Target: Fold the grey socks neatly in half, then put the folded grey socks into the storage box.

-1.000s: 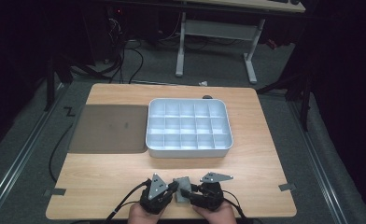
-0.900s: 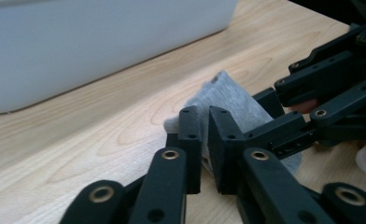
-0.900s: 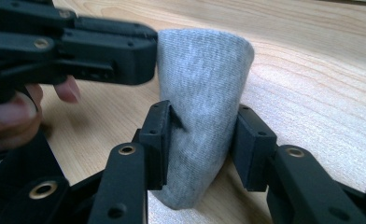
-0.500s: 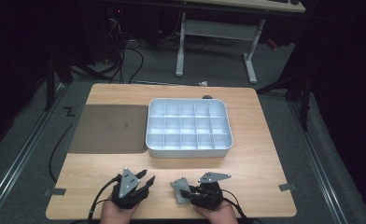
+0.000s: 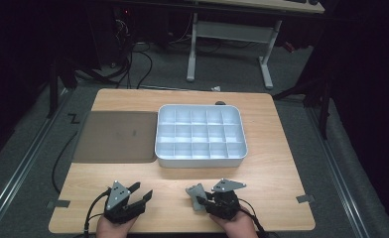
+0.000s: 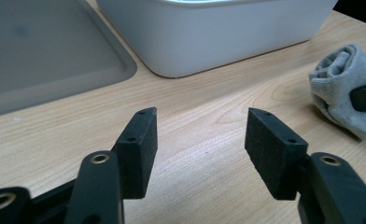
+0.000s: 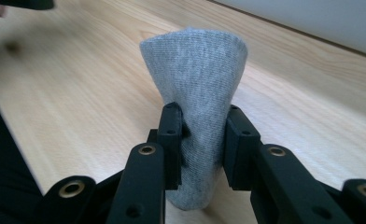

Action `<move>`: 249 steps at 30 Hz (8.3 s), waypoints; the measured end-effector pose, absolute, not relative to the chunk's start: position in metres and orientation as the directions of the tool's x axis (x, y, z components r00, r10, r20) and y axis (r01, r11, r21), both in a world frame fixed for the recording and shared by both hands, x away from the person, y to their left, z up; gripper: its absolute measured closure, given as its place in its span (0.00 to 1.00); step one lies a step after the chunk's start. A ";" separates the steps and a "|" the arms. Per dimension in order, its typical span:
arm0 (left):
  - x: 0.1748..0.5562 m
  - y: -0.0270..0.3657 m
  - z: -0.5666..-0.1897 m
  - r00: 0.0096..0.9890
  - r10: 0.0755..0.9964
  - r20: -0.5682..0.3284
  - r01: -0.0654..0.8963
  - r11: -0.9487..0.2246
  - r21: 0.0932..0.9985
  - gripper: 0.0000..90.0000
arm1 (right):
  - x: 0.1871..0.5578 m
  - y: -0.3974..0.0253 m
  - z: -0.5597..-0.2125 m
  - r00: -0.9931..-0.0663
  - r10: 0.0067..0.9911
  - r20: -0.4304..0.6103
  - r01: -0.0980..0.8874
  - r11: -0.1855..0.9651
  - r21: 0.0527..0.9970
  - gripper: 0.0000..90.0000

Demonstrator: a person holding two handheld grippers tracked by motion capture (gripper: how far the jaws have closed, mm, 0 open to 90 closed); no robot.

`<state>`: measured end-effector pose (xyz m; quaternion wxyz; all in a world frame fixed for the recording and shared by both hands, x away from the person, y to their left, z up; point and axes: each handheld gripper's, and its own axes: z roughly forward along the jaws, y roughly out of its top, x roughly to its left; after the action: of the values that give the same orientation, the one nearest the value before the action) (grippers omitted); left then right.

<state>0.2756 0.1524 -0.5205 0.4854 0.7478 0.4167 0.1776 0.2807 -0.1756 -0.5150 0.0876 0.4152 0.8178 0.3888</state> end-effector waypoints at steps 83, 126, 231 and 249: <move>0.282 0.168 -0.524 0.583 0.803 -0.125 0.452 -0.193 0.871 0.42 | 0.332 -0.250 -0.446 -0.584 0.808 -0.080 0.739 0.570 0.359 0.80; 0.277 0.172 -0.524 0.590 0.796 -0.132 0.446 -0.186 0.875 0.42 | 0.436 -0.245 -0.391 -0.516 0.852 -0.088 0.798 0.516 0.311 0.81; 0.277 0.173 -0.526 0.597 0.787 -0.156 0.458 -0.175 0.872 0.42 | 0.480 -0.220 -0.454 -0.522 0.832 -0.187 0.833 0.545 0.096 0.95; 0.277 0.172 -0.526 0.596 0.789 -0.152 0.459 -0.179 0.870 0.42 | 0.463 -0.229 -0.455 -0.539 0.838 -0.092 0.838 0.544 0.050 0.93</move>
<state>0.2770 0.1719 -0.5258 0.4869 0.7489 0.4165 0.1694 0.4635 -0.2286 -0.4547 0.0522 0.4775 0.8771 -0.0001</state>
